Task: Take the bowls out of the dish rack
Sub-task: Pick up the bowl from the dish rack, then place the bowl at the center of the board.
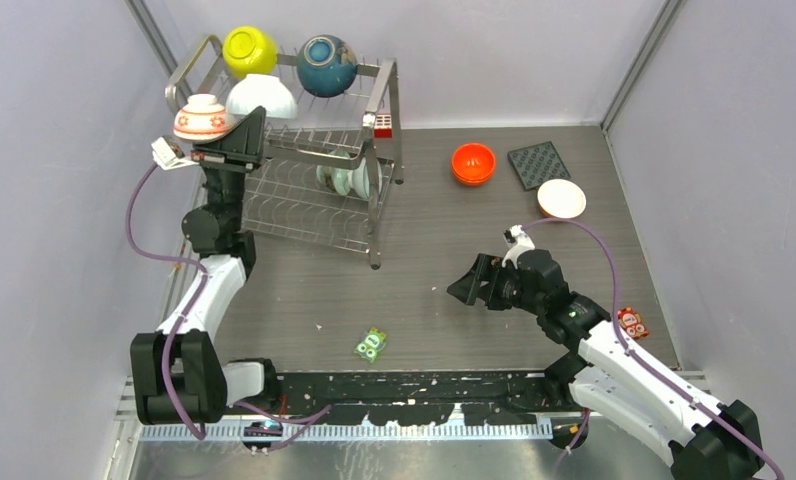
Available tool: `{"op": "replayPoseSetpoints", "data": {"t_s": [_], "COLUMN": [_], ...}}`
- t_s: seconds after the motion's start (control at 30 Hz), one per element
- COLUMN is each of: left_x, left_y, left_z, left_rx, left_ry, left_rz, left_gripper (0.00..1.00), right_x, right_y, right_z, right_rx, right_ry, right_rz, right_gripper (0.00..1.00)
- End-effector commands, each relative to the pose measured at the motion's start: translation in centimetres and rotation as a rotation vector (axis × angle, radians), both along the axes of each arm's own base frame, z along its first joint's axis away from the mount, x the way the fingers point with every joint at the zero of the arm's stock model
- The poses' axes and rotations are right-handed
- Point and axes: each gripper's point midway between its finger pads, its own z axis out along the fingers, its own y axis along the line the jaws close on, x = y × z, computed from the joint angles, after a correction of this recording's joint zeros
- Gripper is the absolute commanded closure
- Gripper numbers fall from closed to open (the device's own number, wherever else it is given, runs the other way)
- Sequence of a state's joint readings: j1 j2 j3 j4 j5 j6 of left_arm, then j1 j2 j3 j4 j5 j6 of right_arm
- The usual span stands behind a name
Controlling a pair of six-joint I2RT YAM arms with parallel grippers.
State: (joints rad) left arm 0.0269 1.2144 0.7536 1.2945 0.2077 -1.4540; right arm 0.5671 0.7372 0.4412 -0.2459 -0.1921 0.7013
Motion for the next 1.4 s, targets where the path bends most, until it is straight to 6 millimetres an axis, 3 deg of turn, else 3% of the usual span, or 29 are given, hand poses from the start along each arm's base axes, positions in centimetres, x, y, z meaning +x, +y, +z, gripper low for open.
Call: {"op": "replayPoseSetpoints", "data": {"t_s": [0.0,0.47,0.7,0.83,1.1,1.37], "left_x": [-3.5,-5.2,-8.8,-11.6,-15.4,-16.0], "left_y": [0.6,0.1,-2.3,-5.0,-8.8,-11.4], "left_z": [5.3,8.0,9.3,9.4,8.4,2.8], "left_rx": [0.001,0.019,0.126,0.26,0.515,0.803], "left_ry": [-0.22,-0.299,-0.357,-0.349,-0.286,-0.084], "left_rz": [0.048,0.021,-0.072,-0.119,-0.165,-0.189], "left_gripper": [1.0,1.0,1.0,1.0,1.0,1.0], "right_x": [0.6,0.6,0.8,1.0,1.4,2.0], "right_y": [0.0,0.0,0.0,0.0,-0.1,-1.1], "right_z": [1.5,1.6,1.9,2.0,2.9,6.0], "right_rx": [0.008,0.009,0.013,0.013,0.014,-0.025], "right_ry": [-0.059,-0.061,-0.07,-0.075,-0.096,-0.144], "right_rz": [-0.005,-0.003,-0.009,-0.014,-0.028,-0.072], "right_gripper": [0.16,0.16,0.16,0.16,0.16,0.16]}}
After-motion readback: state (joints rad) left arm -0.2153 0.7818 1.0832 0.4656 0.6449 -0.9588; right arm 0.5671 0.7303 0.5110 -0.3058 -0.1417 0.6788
